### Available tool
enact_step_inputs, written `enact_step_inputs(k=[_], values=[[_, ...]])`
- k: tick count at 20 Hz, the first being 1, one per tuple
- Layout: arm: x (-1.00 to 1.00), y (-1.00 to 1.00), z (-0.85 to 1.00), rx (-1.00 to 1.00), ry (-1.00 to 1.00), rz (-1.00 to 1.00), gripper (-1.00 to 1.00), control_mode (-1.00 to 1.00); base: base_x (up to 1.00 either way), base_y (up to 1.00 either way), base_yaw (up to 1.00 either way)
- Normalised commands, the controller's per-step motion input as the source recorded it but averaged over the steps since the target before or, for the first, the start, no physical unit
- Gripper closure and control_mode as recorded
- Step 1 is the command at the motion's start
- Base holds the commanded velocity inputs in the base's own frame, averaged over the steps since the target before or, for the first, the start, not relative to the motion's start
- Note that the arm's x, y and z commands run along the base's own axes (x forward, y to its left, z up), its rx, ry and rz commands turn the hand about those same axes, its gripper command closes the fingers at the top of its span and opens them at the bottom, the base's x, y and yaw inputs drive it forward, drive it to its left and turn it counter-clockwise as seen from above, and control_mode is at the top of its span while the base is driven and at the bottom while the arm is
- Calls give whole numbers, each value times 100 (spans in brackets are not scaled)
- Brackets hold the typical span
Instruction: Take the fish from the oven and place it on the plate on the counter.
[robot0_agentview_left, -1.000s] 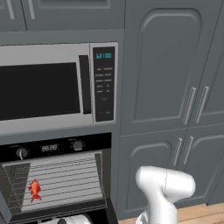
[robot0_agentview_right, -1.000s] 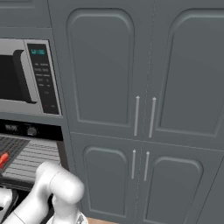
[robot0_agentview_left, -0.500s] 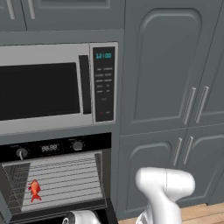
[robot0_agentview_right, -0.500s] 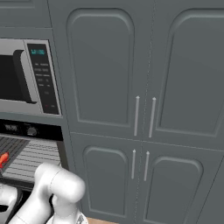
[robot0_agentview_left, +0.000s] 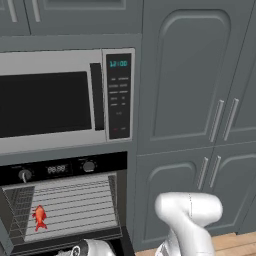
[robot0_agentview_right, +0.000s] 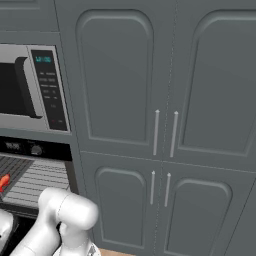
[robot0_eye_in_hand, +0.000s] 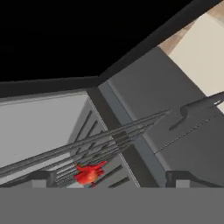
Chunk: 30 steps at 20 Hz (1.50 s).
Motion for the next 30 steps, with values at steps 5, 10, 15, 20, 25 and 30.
enact_step_inputs(k=[5, 10, 15, 20, 25, 30], values=[[0, 11, 98, 2, -2, -2, -100, -100, 0, 0, 0], [6, 6, 95, 9, 11, -5, -100, -100, 0, 0, 0], [8, 0, 50, 11, 10, -15, -100, -100, 0, 0, 0], [-7, 1, 58, 8, 15, -14, -100, -100, 0, 0, 0], [-39, 0, 70, 3, 12, -14, -100, -100, 0, 0, 0], [-55, 0, 10, 22, 3, -25, -100, -100, 0, 0, 0]])
